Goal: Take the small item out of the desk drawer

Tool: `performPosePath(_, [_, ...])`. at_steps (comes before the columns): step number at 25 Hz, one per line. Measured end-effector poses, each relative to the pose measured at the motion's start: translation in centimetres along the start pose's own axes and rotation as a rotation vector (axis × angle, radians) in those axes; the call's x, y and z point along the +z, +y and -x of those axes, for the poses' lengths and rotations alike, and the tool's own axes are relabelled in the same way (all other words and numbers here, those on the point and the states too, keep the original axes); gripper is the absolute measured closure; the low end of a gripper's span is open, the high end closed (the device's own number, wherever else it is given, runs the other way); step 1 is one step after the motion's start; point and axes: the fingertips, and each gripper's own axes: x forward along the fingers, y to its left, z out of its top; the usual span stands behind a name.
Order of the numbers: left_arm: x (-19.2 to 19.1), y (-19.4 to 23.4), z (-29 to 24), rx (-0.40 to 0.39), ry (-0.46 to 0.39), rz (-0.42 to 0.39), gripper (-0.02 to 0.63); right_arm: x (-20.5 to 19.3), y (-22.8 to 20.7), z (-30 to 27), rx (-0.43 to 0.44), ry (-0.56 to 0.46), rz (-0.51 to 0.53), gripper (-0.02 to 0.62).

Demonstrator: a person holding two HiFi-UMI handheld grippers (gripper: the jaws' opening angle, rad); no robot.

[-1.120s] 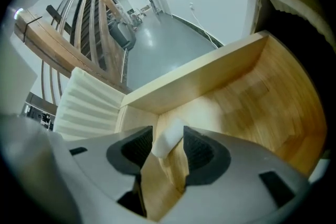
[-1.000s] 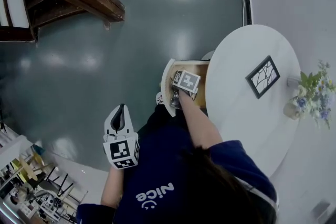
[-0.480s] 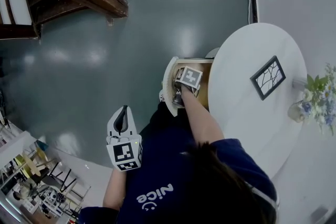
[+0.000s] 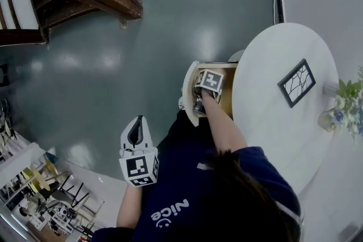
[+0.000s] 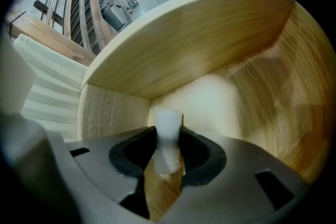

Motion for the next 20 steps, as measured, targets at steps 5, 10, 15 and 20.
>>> performPosePath(5, [0.5,-0.2,0.2,-0.016,-0.02,0.011,0.603,-0.5,-0.1,0.3,-0.014,0.004,0.014,0.456])
performPosePath(10, [0.3,-0.1,0.5,-0.032,-0.022,0.066,0.603,-0.5,0.2,0.9,0.004,-0.011,0.047,0.459])
performPosePath(15, [0.2,0.6,0.5,-0.04,-0.03,0.151,0.603,0.0,-0.1,2.3,-0.034,-0.055,0.148,0.46])
performPosePath(20, [0.1,0.5,0.4,-0.051,-0.036,0.171,0.603,0.7,0.7,4.3,-0.038,-0.123,0.256,0.46])
